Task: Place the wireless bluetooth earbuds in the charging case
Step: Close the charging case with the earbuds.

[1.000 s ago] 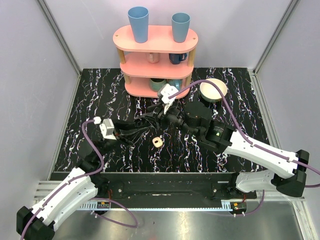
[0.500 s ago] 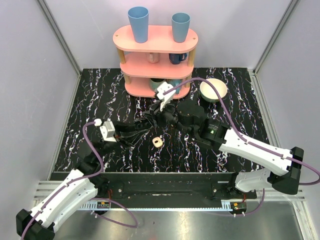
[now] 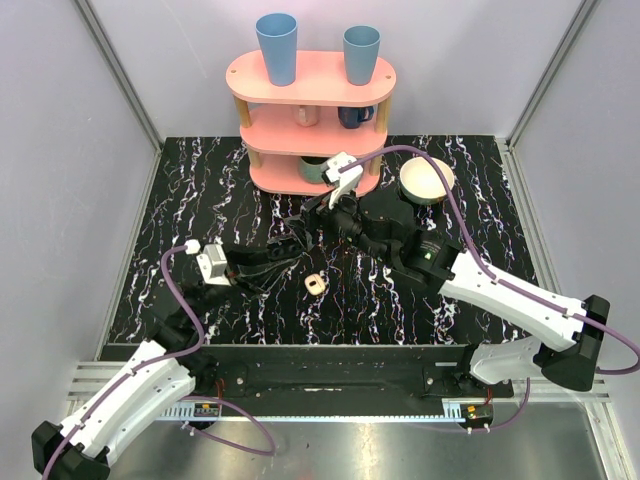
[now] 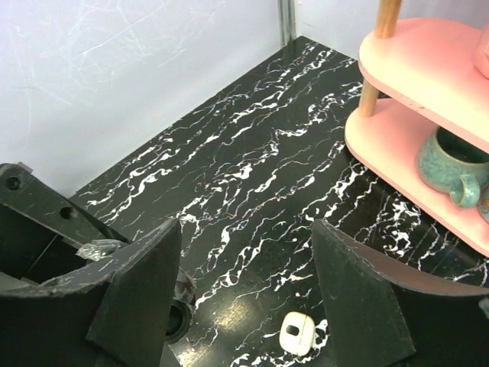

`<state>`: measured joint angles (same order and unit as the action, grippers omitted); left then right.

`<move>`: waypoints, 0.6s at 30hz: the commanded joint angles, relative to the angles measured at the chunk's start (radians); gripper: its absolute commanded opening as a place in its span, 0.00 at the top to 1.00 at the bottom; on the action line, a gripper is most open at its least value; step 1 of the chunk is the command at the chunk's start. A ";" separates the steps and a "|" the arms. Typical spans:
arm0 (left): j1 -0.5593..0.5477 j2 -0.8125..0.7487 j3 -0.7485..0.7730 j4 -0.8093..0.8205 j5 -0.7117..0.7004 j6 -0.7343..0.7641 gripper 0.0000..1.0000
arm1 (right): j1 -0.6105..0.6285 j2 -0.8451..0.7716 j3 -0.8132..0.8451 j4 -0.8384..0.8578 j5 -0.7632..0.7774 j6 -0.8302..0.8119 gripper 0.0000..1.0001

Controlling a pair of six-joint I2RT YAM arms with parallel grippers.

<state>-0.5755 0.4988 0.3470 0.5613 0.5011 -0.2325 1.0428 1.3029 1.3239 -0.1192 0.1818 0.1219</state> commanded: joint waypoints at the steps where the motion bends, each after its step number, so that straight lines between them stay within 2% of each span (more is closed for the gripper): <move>1: -0.003 -0.014 0.033 0.032 0.008 0.005 1.00 | -0.007 -0.017 0.051 0.016 -0.094 0.006 0.23; 5: -0.003 -0.019 0.030 0.034 -0.009 0.012 1.00 | -0.007 -0.014 0.041 0.007 -0.221 0.001 0.24; 8: -0.003 -0.014 0.037 0.029 -0.018 0.016 1.00 | -0.007 -0.025 0.023 0.007 -0.257 -0.004 0.25; 18: -0.003 0.003 0.041 0.012 -0.047 0.007 1.00 | -0.007 -0.099 -0.052 0.069 -0.188 -0.037 0.24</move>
<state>-0.5755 0.4934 0.3470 0.5484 0.4759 -0.2321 1.0397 1.2491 1.2808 -0.1158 -0.0261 0.1104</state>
